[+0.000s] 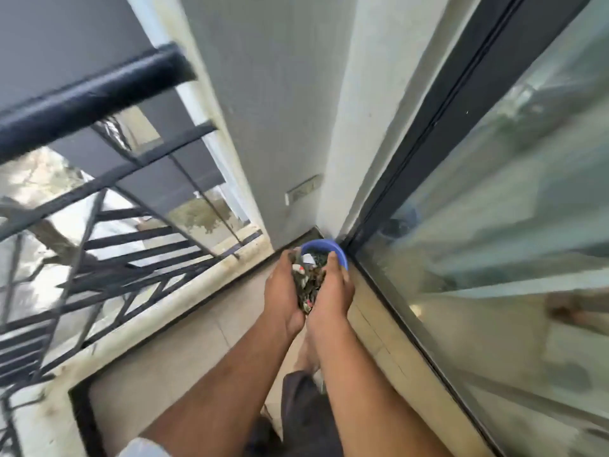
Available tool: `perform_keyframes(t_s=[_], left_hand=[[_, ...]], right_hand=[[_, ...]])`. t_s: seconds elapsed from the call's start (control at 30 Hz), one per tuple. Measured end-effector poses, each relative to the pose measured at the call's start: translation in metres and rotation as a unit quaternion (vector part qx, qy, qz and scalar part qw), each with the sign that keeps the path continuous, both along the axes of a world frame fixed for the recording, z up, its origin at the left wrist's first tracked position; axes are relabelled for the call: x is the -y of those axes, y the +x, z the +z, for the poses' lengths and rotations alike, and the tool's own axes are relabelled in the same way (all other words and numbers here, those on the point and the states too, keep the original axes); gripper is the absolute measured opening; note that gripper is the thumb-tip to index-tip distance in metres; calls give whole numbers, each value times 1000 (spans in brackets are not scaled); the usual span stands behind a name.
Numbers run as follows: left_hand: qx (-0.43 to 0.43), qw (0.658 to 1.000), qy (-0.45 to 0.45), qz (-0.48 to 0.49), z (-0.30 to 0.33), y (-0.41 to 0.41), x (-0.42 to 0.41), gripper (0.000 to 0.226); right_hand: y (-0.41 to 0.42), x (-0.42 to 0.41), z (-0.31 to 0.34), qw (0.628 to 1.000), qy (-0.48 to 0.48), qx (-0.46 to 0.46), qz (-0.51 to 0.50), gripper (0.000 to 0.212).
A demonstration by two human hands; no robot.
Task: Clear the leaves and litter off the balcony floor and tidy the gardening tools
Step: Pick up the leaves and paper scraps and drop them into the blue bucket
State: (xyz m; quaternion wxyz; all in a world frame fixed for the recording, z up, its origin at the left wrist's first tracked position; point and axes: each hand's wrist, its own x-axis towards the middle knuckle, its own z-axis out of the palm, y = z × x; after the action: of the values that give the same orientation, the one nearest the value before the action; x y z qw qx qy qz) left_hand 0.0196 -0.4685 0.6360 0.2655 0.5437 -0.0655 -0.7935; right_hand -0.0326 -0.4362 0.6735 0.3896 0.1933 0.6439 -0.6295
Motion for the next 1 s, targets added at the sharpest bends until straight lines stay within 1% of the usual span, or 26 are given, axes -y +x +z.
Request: perform_keyframes(t_s=[0.03, 0.1, 0.13, 0.2, 0.33, 0.43, 0.5, 0.53, 0.57, 0.6, 0.63, 0.7, 0.77, 0.87, 0.93, 1.0], left_hand=[[-10, 1000, 19, -5, -18, -11, 10, 66], [-29, 998, 38, -36, -61, -29, 25, 73], [-40, 997, 36, -48, -80, -35, 29, 71], [-32, 996, 51, -70, -140, -50, 43, 64], [-29, 993, 51, -97, -262, -72, 66, 77], [-6, 991, 78, -107, -337, -87, 85, 77], [28, 991, 81, -101, -383, -92, 98, 78], [39, 991, 77, -107, -392, -95, 105, 76], [51, 989, 75, -114, -399, -98, 110, 68], [73, 987, 61, -133, -406, -99, 114, 52], [85, 984, 46, -153, -412, -100, 118, 43], [119, 976, 30, -181, -418, -101, 122, 44], [124, 973, 27, -191, -404, -99, 123, 34], [144, 966, 33, -210, -376, -90, 121, 34], [160, 955, 17, -248, -340, -88, 118, 38], [156, 951, 17, -266, -291, -88, 114, 40]], right_hand=[[-9, 8, -21, 1000, 6, 21, -18, 22], [-25, 22, -69, 998, 21, 39, -38, 26], [-32, 26, -91, 998, 29, 36, -38, 26], [-51, 39, -142, 997, 50, 37, -54, 27], [-74, 56, -252, 994, 82, 31, -65, 27], [-87, 68, -340, 990, 115, 39, -68, 30], [-93, 77, -388, 989, 106, 66, -75, 27], [-96, 81, -411, 990, 93, 77, -77, 24], [-97, 80, -436, 990, 82, 82, -78, 22], [-99, 79, -458, 990, 72, 83, -84, 20], [-102, 77, -471, 990, 60, 85, -92, 20], [-108, 69, -478, 990, 52, 95, -94, 21], [-113, 64, -461, 985, 62, 125, -99, 19], [-110, 50, -430, 978, 84, 160, -106, 20], [-105, 45, -397, 978, 84, 165, -100, 27], [-101, 43, -358, 977, 76, 164, -108, 33]])
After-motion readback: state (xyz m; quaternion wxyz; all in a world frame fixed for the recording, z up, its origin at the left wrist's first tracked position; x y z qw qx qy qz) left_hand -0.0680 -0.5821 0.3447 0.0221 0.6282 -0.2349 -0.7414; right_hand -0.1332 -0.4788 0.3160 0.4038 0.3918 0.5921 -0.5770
